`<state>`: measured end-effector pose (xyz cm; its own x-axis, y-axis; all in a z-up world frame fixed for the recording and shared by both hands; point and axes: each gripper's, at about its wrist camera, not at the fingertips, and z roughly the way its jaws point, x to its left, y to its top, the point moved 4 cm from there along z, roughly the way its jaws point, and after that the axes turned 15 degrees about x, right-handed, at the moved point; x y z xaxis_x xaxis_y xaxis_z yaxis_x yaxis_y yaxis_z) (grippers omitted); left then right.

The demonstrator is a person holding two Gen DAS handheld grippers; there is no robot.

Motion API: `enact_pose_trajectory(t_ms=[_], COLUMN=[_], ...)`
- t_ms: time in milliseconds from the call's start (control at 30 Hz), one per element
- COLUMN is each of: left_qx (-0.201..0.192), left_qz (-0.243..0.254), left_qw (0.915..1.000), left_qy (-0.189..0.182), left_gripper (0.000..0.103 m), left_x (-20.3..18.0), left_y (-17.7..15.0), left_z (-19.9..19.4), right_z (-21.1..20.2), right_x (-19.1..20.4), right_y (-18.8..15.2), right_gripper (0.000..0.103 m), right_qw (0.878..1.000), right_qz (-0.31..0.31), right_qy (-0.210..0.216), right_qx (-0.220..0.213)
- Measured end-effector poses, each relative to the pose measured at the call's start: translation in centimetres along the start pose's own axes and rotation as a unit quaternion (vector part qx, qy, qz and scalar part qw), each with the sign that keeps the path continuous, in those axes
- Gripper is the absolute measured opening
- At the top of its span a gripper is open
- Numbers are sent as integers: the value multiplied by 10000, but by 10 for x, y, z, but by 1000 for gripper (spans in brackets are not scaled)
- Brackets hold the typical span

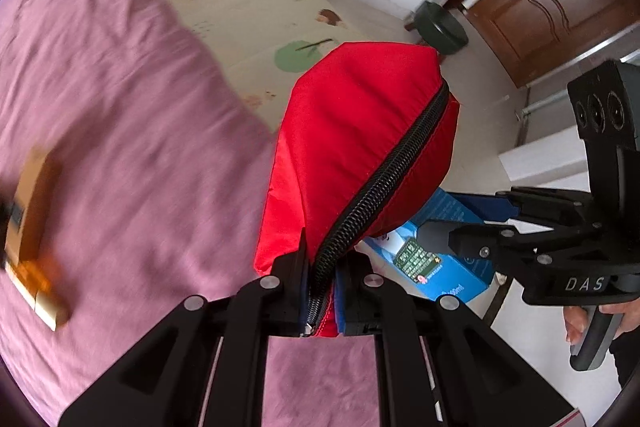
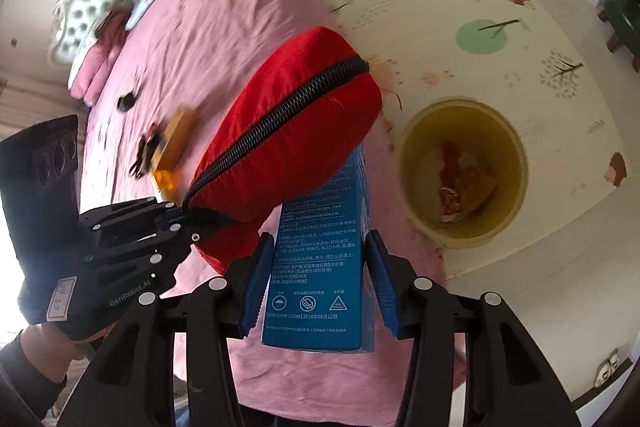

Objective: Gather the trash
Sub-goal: 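Carry the red pouch and blue box in both tools to the yellow bucket, then open both tools over the bucket to drop pouch and box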

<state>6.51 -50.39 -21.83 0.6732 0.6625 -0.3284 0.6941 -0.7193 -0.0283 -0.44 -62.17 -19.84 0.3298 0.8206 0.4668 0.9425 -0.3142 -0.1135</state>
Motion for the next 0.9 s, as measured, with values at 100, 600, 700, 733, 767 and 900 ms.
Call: enact_pose_trajectory(t_ms=[100,600,700,733,767,900], left_qx=[106,232,162,162,157,167], left_qz=[170,633,718,706,687,610], left_qw=[9998,9961,9962,9964,9968,9978], left_qy=[-41,-569,-466,-430,-372,-221], left_gripper=[10,57,61,61,61,61], left_x=[-17,-58,-61,-61,-59,-52], left_y=[22,89,87,87,85,79], left_z=[12,35,34,34,34,31], right_z=[-9,-32,-32,-32,-31,-29], right_x=[-25,-108,-117,-118,-119,-114], right_y=[8,32,33,32,33,29], right_gripper=[46,50,50,50,50,50], right_qw=[9998,9964,9952,9949,9948,9951], right_qz=[192,726,863,897,911,908], right_qy=[-46,-319,-326,-320,-313,-264], right_qx=[-77,-298,-317,-321,-315,-283])
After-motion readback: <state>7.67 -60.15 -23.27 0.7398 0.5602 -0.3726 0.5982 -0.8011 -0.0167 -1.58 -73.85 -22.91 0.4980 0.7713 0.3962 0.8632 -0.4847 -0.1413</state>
